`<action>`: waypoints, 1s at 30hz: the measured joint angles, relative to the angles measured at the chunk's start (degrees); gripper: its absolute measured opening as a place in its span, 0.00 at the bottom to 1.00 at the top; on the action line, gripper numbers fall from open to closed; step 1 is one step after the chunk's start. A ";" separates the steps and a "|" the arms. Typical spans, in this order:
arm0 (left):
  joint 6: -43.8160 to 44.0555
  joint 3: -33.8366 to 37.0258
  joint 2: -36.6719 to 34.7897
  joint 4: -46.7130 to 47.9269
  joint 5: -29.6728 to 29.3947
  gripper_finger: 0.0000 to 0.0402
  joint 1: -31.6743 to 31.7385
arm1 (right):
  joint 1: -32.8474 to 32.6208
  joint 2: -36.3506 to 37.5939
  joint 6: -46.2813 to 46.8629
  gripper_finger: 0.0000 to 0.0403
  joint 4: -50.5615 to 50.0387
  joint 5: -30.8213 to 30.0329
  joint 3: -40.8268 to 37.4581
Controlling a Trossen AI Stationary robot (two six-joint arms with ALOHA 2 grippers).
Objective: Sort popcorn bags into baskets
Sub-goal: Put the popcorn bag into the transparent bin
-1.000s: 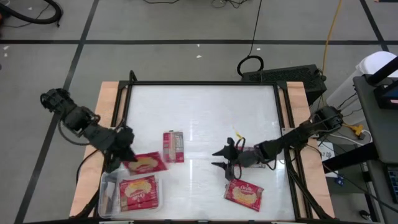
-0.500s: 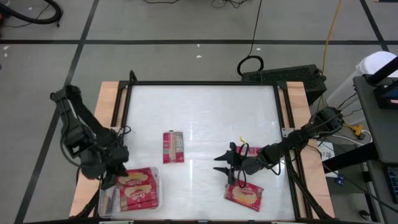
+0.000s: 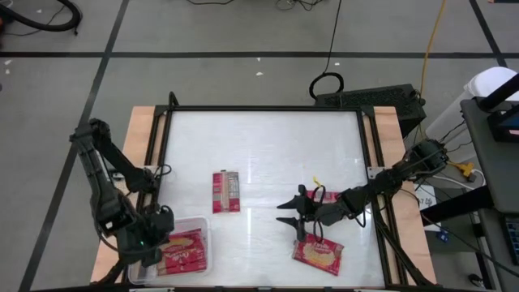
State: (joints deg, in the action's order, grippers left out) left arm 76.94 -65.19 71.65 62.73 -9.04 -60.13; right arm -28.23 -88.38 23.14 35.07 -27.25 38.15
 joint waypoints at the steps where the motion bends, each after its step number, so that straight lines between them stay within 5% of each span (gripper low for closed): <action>1: 0.61 0.00 0.45 -0.04 0.01 0.07 -0.30 | 0.02 0.00 -0.11 0.44 0.54 0.00 0.00; 12: 3.72 0.00 1.52 -0.08 -1.71 0.09 -2.72 | 0.00 0.00 -1.51 0.44 3.30 0.05 0.00; 23: 1.41 0.00 3.04 0.16 -2.63 0.30 -2.70 | 0.00 0.00 -1.38 0.44 3.30 0.42 0.00; 30: -0.25 0.00 2.85 0.12 0.04 0.35 -2.70 | 0.00 0.00 -1.39 0.44 3.27 0.46 0.00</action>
State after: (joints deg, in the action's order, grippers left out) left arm 76.69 -65.19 74.49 62.85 -9.00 -62.83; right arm -28.23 -88.38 21.75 38.35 -26.79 38.15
